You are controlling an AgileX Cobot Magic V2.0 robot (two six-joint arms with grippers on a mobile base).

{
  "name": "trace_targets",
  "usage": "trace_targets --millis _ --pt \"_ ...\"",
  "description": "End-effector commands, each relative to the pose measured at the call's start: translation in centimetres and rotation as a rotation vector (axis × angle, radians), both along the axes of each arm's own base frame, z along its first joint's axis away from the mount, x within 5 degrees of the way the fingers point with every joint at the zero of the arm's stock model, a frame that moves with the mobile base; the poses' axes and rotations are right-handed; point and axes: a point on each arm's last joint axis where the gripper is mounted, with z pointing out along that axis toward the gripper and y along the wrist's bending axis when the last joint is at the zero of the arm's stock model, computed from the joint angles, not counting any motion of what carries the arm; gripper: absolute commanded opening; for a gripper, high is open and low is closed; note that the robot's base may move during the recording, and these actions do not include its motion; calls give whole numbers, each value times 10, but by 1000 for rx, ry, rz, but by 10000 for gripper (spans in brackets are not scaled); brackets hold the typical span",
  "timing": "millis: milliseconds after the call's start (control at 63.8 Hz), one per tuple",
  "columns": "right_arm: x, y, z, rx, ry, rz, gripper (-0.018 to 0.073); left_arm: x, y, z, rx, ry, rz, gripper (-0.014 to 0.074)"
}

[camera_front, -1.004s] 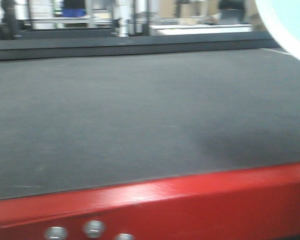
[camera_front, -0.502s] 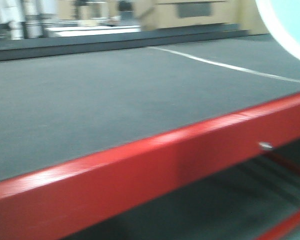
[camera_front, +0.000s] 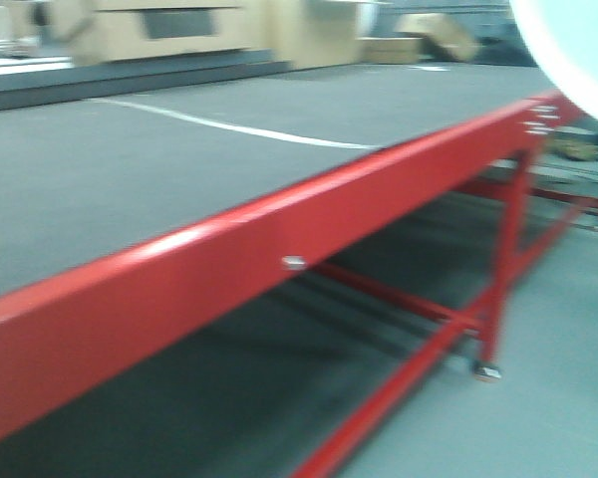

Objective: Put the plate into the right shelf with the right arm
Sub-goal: 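Hold the plate in the right gripper while the base drives away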

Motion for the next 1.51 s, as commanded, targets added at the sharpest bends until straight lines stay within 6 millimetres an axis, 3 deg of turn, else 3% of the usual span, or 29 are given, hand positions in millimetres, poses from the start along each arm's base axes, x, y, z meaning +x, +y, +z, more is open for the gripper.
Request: trace_targets --millis 0,1490 --pt "-1 0 19 -1 -130 -5 54 0 0 5 -2 -80 1 -47" --pt "-1 0 19 -1 -130 -5 54 0 0 5 -2 -80 1 -47"
